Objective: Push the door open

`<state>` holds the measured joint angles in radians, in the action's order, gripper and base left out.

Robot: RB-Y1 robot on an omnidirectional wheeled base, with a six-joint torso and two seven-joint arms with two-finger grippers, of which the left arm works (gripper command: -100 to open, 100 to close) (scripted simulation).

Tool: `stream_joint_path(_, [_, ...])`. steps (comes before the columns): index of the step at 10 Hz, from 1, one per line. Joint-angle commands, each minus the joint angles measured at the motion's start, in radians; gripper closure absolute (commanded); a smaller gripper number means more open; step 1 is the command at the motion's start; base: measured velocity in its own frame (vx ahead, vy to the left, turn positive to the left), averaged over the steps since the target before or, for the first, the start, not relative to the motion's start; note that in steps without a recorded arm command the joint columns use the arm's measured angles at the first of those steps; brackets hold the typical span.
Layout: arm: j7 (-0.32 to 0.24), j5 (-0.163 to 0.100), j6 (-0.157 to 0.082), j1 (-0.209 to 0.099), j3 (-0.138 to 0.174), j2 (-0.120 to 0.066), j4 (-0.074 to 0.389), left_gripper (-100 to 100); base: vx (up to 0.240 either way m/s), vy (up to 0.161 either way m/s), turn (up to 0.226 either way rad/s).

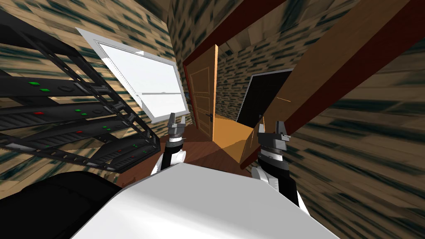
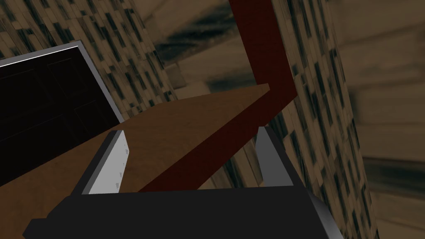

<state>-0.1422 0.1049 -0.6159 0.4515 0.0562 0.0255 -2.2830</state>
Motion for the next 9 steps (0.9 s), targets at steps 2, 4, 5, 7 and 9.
stream_joint_path(2, [-0.004,0.000,0.009,-0.039,-0.016,-0.015,0.067,-100,0.043,0.061,-0.025])
stream_joint_path(4, [-0.006,0.000,0.014,-0.063,-0.026,-0.023,0.108,-100,0.071,0.091,-0.019])
stream_joint_path(5, [-0.007,0.001,0.017,-0.077,-0.031,-0.027,0.132,-100,0.071,0.066,-0.018])
stream_joint_path(7, [-0.010,0.001,0.024,-0.108,-0.044,-0.035,0.184,-100,0.071,0.077,-0.020])
stream_joint_path(9, [-0.014,0.001,0.031,-0.142,-0.058,-0.043,0.242,-100,0.087,0.079,-0.025])
